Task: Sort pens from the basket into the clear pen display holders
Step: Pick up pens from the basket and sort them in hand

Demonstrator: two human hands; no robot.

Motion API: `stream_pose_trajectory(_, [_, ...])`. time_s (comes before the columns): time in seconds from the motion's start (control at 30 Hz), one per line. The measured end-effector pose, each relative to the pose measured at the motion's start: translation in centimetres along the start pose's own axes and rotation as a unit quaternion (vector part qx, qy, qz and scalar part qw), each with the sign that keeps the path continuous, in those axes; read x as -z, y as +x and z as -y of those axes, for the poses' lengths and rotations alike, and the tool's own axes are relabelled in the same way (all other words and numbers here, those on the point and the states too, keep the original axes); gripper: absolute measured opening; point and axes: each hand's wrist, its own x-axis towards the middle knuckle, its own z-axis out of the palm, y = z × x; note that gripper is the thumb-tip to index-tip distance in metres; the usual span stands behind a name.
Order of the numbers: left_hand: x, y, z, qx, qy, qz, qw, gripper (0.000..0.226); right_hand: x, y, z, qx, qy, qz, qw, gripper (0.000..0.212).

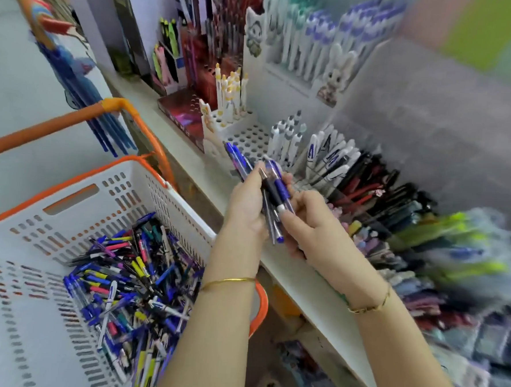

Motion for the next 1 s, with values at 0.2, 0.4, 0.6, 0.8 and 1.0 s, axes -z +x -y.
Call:
stream_pose_trajectory(0.2, [-4.4,-0.9,1.8,-0.109,0.094,-0.05,0.988,0.03,2.9,-1.0,-0.8,0.04,0.027,-0.107,0.993,0.01])
stream_pose_trajectory(0.4, [-6.5,0.0,1.9,-0.17,0.188,-0.101,0.962,0.024,4.6,-1.0,0.0,0.004,0.07,-0.143,0.987,0.008])
stream_pose_trajectory(0.6, [-6.8,1.0,1.4,-0.205,0.224,-0.088,0.949,0.024,6.9,-1.0,1.2,-0.089,0.275,-0.088,0.953,0.034])
stream_pose_trajectory(0.8, [-6.3,1.0,0.6,-0.211,0.22,0.025,0.952,0.019,8.3,-0.7,1.8,-0.063,0.265,-0.093,0.958,0.044])
stream_pose_trajectory(1.0, [-6.0,0.7,0.6,-0.198,0.256,0.059,0.944,0.016,7.8,0.2,2.1,-0.01,0.242,-0.079,0.967,0.056])
